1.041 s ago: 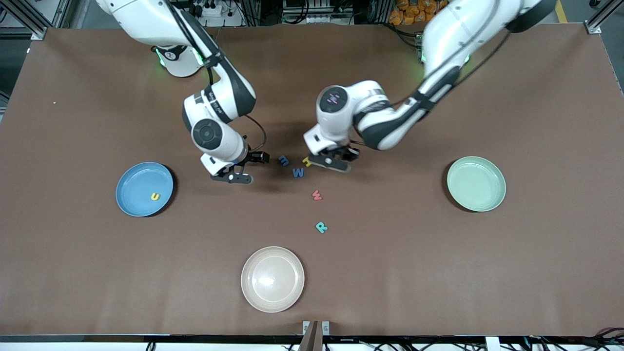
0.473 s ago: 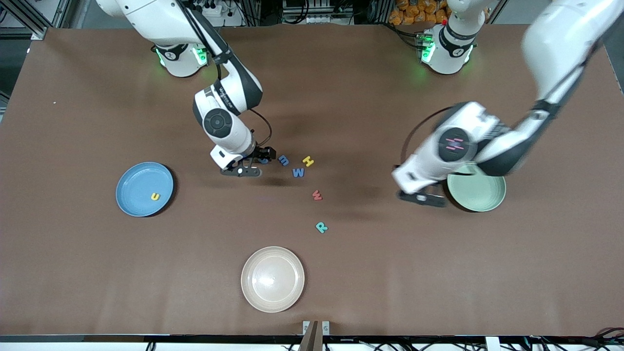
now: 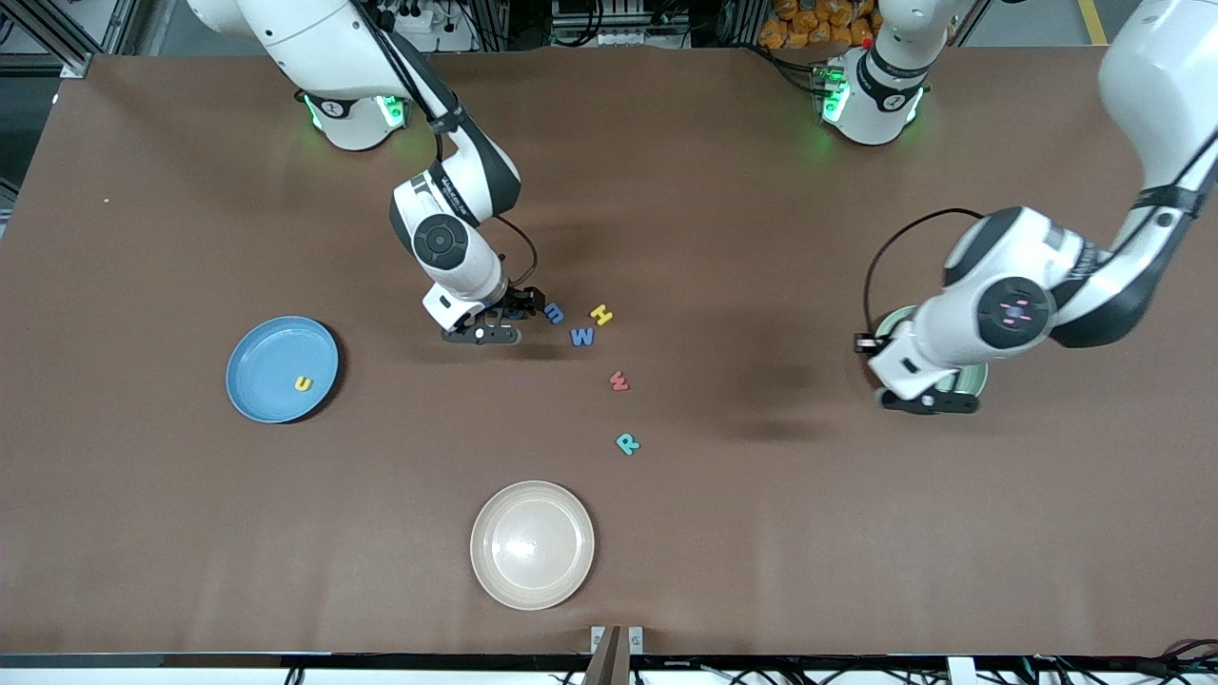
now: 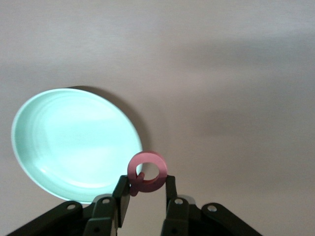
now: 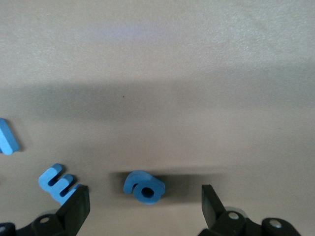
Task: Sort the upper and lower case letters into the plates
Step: 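Place the Q on the green plate while the right gripper grasps blue a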
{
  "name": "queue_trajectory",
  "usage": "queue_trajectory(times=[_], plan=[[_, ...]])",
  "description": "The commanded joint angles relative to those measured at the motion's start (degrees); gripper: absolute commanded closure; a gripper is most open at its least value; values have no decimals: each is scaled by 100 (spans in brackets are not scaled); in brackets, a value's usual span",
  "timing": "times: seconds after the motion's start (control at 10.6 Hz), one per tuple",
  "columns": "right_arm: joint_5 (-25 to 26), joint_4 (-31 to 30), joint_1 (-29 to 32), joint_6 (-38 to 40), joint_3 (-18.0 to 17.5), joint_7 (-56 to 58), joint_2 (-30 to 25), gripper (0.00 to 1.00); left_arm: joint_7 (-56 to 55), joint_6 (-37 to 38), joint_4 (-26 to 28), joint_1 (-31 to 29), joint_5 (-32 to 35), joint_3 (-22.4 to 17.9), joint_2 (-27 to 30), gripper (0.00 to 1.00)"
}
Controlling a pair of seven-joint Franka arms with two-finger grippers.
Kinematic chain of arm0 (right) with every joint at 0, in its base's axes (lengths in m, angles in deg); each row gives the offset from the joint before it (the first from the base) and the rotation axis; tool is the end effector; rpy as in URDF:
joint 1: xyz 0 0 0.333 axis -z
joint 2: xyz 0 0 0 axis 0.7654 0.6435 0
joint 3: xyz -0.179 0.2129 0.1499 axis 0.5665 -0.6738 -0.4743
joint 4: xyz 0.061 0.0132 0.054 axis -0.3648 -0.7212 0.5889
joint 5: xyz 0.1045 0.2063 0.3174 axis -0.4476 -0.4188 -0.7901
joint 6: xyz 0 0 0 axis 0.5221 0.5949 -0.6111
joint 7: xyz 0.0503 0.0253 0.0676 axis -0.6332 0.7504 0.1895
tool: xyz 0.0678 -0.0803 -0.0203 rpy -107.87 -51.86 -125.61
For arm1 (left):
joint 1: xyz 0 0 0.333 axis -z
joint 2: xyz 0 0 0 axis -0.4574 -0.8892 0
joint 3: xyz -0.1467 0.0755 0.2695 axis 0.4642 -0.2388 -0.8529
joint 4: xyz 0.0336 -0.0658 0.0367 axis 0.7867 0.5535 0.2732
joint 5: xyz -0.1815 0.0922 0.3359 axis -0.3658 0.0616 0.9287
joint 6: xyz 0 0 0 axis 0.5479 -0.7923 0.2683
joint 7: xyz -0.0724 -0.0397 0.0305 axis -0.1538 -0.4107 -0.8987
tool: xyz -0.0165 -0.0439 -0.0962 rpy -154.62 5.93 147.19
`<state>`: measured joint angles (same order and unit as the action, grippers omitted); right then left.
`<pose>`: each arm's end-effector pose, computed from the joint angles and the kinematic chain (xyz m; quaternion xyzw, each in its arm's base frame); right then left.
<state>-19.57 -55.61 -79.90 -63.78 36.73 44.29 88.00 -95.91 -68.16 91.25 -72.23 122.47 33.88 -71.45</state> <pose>0.4624 0.3260 0.1840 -0.9971 0.0241 0.0671 0.0271 0.6012 -0.1020 0.3179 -0.9939 0.0289 0.1034 0.0234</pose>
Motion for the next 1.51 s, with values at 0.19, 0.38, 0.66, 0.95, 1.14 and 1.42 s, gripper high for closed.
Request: queue_trajectory(times=[0.19,0.38,0.66,0.95,1.14,1.42], plan=[[133,-35,-115,-199,86,-312,84,2,539,-762,618,-912,24,-189,8,100],[133,-35,-124,-199,86,-331,85,4,916,-1104,680,-957,120,-591,-10,100],[133,-35,-124,-190,86,-366,120,8,962,-1124,707,-948,111,-637,-9,0],[133,-35,-142,-199,86,-393,137,18,945,-1054,646,-904,103,-620,43,0],[133,-35,-142,-199,86,-393,137,42,866,-949,593,-834,76,-384,122,0],[133,-35,-142,-190,86,-393,137,70,420,-72,93,-457,6,-85,131,0]])
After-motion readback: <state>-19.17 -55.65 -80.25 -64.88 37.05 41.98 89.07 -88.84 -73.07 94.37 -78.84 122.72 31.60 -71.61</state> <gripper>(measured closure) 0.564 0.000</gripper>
